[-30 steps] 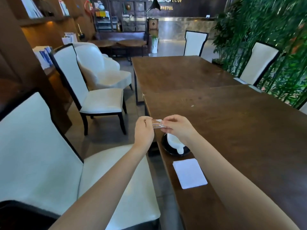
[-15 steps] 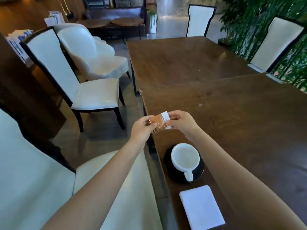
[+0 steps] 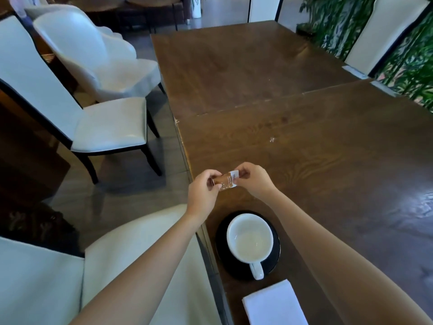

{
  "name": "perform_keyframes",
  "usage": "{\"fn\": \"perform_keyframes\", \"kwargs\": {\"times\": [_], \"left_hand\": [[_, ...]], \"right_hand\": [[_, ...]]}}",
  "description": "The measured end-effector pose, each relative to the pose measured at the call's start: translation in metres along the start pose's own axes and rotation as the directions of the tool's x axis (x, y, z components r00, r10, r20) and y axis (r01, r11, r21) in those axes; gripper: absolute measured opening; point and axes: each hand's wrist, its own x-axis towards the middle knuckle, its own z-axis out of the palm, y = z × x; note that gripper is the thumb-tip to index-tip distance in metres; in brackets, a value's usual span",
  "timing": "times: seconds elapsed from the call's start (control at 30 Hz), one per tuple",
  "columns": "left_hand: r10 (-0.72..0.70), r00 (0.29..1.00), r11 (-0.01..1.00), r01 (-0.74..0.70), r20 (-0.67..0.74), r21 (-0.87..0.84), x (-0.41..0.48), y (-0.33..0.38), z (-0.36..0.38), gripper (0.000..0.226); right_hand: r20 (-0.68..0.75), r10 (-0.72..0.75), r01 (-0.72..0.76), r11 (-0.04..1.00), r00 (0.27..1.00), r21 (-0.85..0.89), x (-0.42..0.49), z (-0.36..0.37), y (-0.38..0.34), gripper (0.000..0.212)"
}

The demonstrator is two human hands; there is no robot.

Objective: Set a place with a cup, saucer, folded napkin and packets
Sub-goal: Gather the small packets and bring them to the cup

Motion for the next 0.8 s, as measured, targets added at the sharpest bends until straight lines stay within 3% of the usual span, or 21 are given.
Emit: {"fn": "perform_keyframes", "kwargs": {"times": [0.37, 0.5, 0.73, 0.8], "left_hand": [[-0.040, 0.988, 0.995, 0.026, 0.148, 0.093, 0.016, -0.051, 0.039, 0.029], [-0.053, 0.980, 0.986, 0.021, 0.192, 0.166, 0.019, -0.059, 0.034, 0.037], [-0.094, 0.959, 0.992, 0.068, 0.267, 0.104, 0.026, -0.059, 0.028, 0.035], [-0.077, 0.955, 0.984, 0.026, 0.287, 0.174, 0.029, -0.061, 0.029, 0.040]], "right_hand": [[0.030, 0.103, -0.103, 0.995, 0.994, -0.004, 0.017, 0.029, 0.061, 0.010], [0.051, 0.132, -0.132, 0.991, 0.990, -0.004, 0.020, 0.031, 0.068, 0.013], [0.059, 0.198, -0.197, 0.980, 0.978, -0.031, 0.020, 0.032, 0.068, 0.016], [0.052, 0.200, -0.197, 0.979, 0.978, -0.052, 0.020, 0.033, 0.067, 0.010]]}}
